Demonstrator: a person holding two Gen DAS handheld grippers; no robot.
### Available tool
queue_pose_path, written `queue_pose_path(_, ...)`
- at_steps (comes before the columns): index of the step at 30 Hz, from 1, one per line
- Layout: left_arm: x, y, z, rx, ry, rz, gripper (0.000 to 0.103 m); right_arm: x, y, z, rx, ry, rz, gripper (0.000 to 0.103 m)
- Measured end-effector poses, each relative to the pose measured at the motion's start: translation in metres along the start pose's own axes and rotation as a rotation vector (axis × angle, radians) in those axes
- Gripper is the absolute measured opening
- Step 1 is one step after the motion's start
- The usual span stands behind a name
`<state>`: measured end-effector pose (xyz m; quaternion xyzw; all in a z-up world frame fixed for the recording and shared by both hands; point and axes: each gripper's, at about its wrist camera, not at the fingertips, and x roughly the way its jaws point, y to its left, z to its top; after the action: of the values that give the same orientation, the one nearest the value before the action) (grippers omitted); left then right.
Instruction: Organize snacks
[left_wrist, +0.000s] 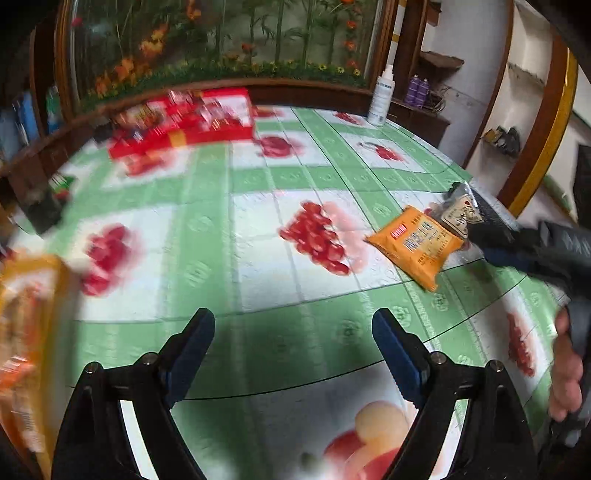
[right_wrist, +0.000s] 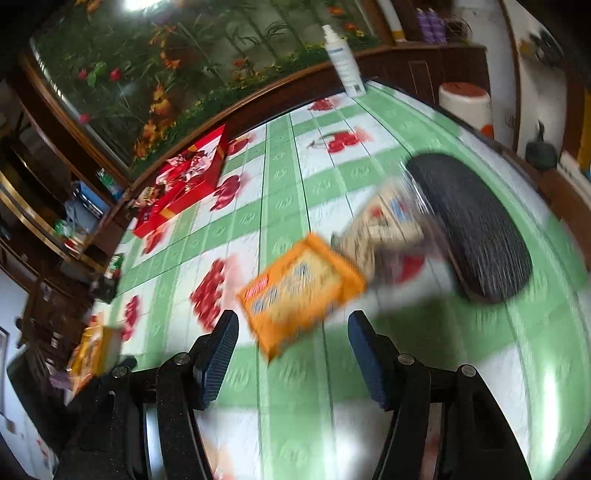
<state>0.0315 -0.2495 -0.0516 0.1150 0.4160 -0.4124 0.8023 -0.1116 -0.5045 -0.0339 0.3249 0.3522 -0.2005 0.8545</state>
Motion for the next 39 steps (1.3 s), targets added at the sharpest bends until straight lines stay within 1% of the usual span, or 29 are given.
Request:
queue_pose_path(1, 0.003, 0.000, -0.001, 0.000, 0.012, -0.007, 0.086, 0.005, 0.000, 0.007, -0.005, -0.002, -0.006, 0.066)
queue_pose_path(2, 0.006, -0.001, 0.000, 0.028, 0.031, 0.005, 0.086, 0.011, -0.001, 0.011, -0.004, 0.005, -0.008, 0.066)
queue_pose_path(5, -0.005, 0.000, -0.001, 0.068, -0.042, 0.046, 0.086, 0.043, -0.003, 0.031, -0.006, 0.030, -0.071, 0.066)
queue_pose_path(8, -0.006, 0.003, -0.001, 0.079, -0.037, 0.022, 0.087, 0.065, 0.007, 0.031, -0.009, 0.039, -0.053, 0.066)
queue_pose_path(10, -0.002, 0.004, 0.000, 0.079, -0.011, 0.001, 0.087, 0.076, 0.031, 0.023, -0.092, 0.087, 0.019, 0.067)
queue_pose_path(11, -0.001, 0.005, 0.001, 0.073, -0.001, -0.013, 0.087, 0.080, 0.040, 0.019, -0.129, 0.121, 0.082, 0.067)
queue_pose_path(12, 0.000, 0.006, 0.002, 0.062, 0.011, -0.030, 0.087, 0.078, 0.051, 0.015, -0.144, 0.158, 0.238, 0.066)
queue_pose_path(13, 0.000, 0.007, 0.003, 0.055, 0.016, -0.041, 0.087, 0.074, 0.053, 0.016, -0.135, 0.157, 0.299, 0.064)
queue_pose_path(14, 0.000, 0.008, 0.003, 0.047, 0.021, -0.057, 0.087, 0.060, 0.051, 0.021, -0.124, 0.110, 0.309, 0.064)
queue_pose_path(15, 0.000, 0.009, 0.003, 0.041, 0.021, -0.063, 0.087, 0.047, 0.046, 0.026, -0.123, 0.051, 0.261, 0.064)
queue_pose_path(16, -0.001, 0.010, 0.002, 0.032, 0.019, -0.063, 0.087, 0.028, 0.037, 0.033, -0.121, -0.051, 0.149, 0.066)
queue_pose_path(17, -0.002, 0.012, 0.003, 0.022, 0.017, -0.064, 0.087, 0.016, 0.029, 0.037, -0.111, -0.124, 0.056, 0.066)
queue_pose_path(18, -0.002, 0.012, 0.003, 0.013, 0.016, -0.064, 0.087, 0.003, 0.019, 0.040, -0.094, -0.197, -0.063, 0.066)
queue_pose_path(20, -0.001, 0.013, 0.003, 0.007, 0.022, -0.060, 0.087, -0.007, 0.001, 0.044, -0.076, -0.262, -0.246, 0.066)
queue_pose_path(21, 0.000, 0.012, 0.003, 0.010, 0.026, -0.058, 0.087, -0.005, -0.008, 0.045, -0.055, -0.267, -0.316, 0.066)
queue_pose_path(22, 0.001, 0.012, 0.002, 0.015, 0.029, -0.051, 0.087, -0.002, -0.014, 0.046, -0.041, -0.255, -0.340, 0.066)
queue_pose_path(23, 0.001, 0.011, 0.002, 0.018, 0.029, -0.044, 0.087, 0.003, -0.020, 0.045, -0.030, -0.228, -0.331, 0.066)
queue_pose_path(25, 0.001, 0.012, 0.002, 0.022, 0.030, -0.034, 0.087, 0.017, -0.022, 0.043, -0.033, -0.172, -0.263, 0.066)
queue_pose_path(26, 0.001, 0.013, 0.002, 0.022, 0.030, -0.031, 0.087, 0.025, -0.015, 0.040, -0.060, -0.149, -0.247, 0.068)
queue_pose_path(27, 0.002, 0.015, 0.002, 0.020, 0.029, -0.026, 0.087, 0.028, -0.006, 0.037, -0.109, -0.157, -0.259, 0.068)
queue_pose_path(28, 0.002, 0.016, 0.002, 0.017, 0.032, -0.018, 0.087, 0.034, 0.009, 0.031, -0.174, -0.124, -0.229, 0.068)
queue_pose_path(29, 0.003, 0.018, 0.001, 0.011, 0.037, -0.016, 0.087, 0.036, 0.021, 0.027, -0.222, -0.094, -0.142, 0.068)
queue_pose_path(30, 0.003, 0.019, 0.001, 0.006, 0.043, -0.015, 0.087, 0.041, 0.032, 0.024, -0.245, -0.040, -0.013, 0.068)
queue_pose_path(31, 0.005, 0.021, 0.001, 0.001, 0.055, -0.014, 0.087, 0.041, 0.035, 0.021, -0.237, -0.013, 0.063, 0.066)
queue_pose_path(32, 0.007, 0.022, 0.000, 0.000, 0.065, -0.007, 0.087, 0.039, 0.040, 0.019, -0.211, -0.010, 0.113, 0.066)
queue_pose_path(34, 0.010, 0.023, -0.001, 0.004, 0.084, 0.015, 0.087, 0.034, 0.044, 0.017, -0.213, -0.050, 0.077, 0.066)
queue_pose_path(36, 0.013, 0.023, -0.003, 0.007, 0.104, 0.028, 0.088, 0.024, 0.040, 0.017, -0.205, -0.141, -0.009, 0.067)
queue_pose_path(37, 0.014, 0.022, -0.004, 0.017, 0.101, 0.036, 0.088, 0.020, 0.035, 0.018, -0.190, -0.148, -0.013, 0.067)
queue_pose_path(39, 0.016, 0.017, -0.006, 0.049, 0.092, 0.067, 0.088, 0.022, 0.020, 0.022, -0.119, -0.135, 0.029, 0.067)
